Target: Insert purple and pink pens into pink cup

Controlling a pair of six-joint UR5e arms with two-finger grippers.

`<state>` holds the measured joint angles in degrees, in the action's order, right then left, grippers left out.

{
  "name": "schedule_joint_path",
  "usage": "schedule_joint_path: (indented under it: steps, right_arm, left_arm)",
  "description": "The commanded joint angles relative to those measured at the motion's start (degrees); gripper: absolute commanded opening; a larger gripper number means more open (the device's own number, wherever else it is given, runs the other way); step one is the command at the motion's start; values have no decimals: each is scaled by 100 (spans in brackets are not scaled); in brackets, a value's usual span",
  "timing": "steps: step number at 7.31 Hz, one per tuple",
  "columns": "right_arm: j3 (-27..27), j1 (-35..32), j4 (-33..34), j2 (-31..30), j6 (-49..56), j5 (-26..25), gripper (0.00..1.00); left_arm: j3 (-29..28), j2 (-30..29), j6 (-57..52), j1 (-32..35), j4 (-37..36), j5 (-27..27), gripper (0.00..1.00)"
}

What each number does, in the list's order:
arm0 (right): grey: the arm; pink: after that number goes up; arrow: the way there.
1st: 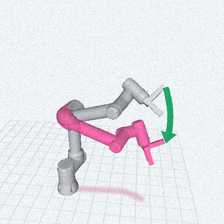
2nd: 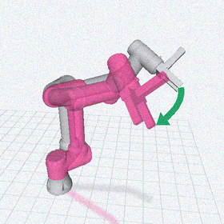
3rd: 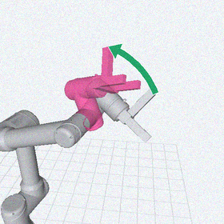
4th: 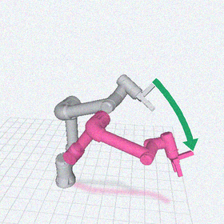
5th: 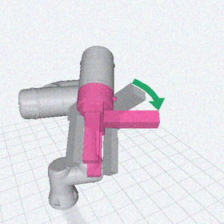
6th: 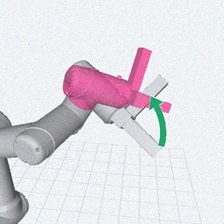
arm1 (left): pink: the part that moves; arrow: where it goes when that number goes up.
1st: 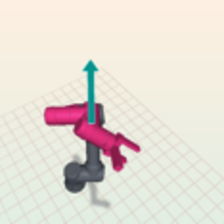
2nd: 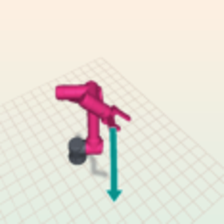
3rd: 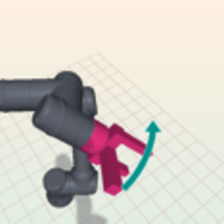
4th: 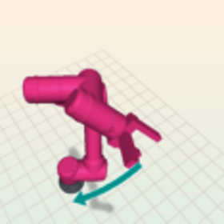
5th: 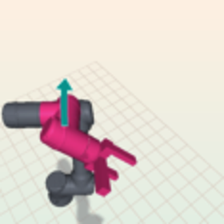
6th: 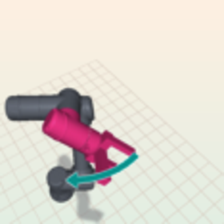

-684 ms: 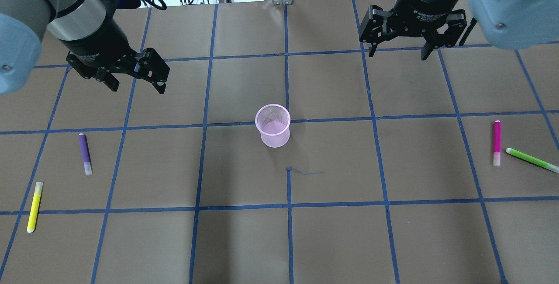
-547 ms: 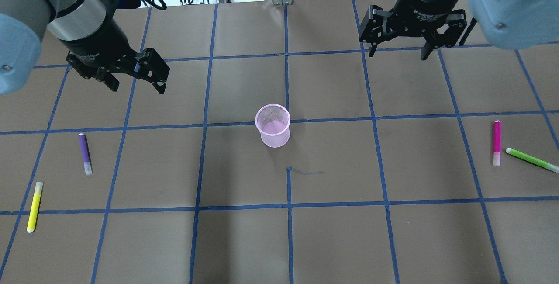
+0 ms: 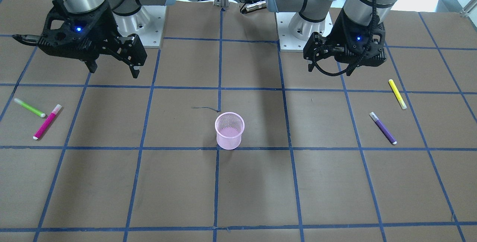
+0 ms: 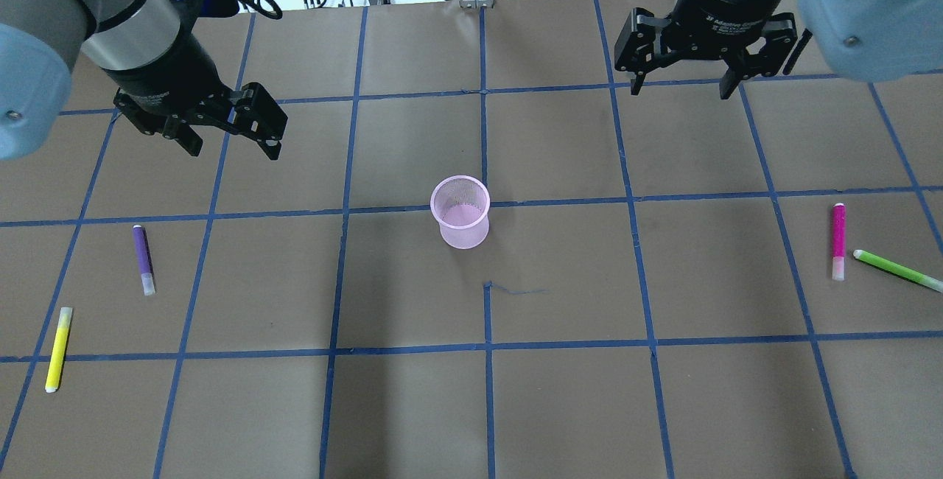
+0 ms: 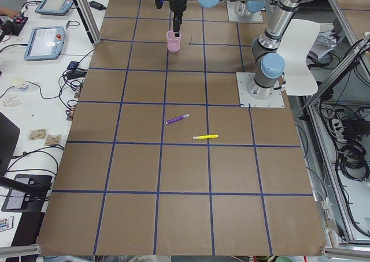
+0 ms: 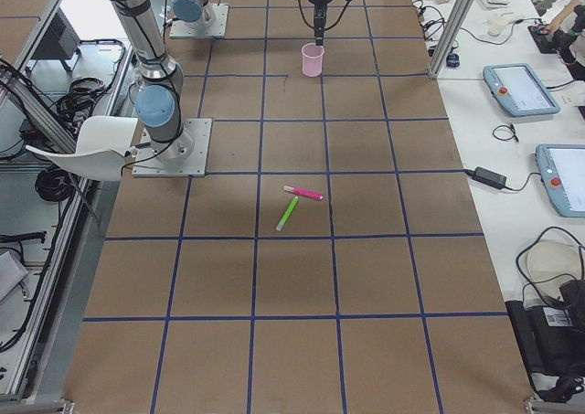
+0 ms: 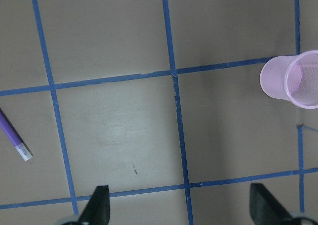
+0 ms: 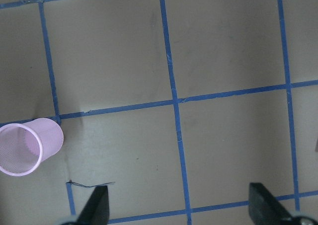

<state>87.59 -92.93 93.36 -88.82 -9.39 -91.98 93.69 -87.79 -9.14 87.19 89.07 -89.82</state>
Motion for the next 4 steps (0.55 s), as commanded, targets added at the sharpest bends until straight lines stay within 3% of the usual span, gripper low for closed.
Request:
schedule_joint_path:
  steps: [1, 3, 4]
  right_arm:
    - [39, 291, 16, 23, 1124, -372, 100]
    - [301, 1202, -37, 23, 2757, -330, 100]
    - [425, 1729, 76, 66, 4098, -286, 100]
  left_arm:
    - [0, -1, 0, 0, -12, 0, 100]
    - [9, -1, 0, 0, 14, 8, 100]
    - [9, -53, 0, -26, -56, 34, 100]
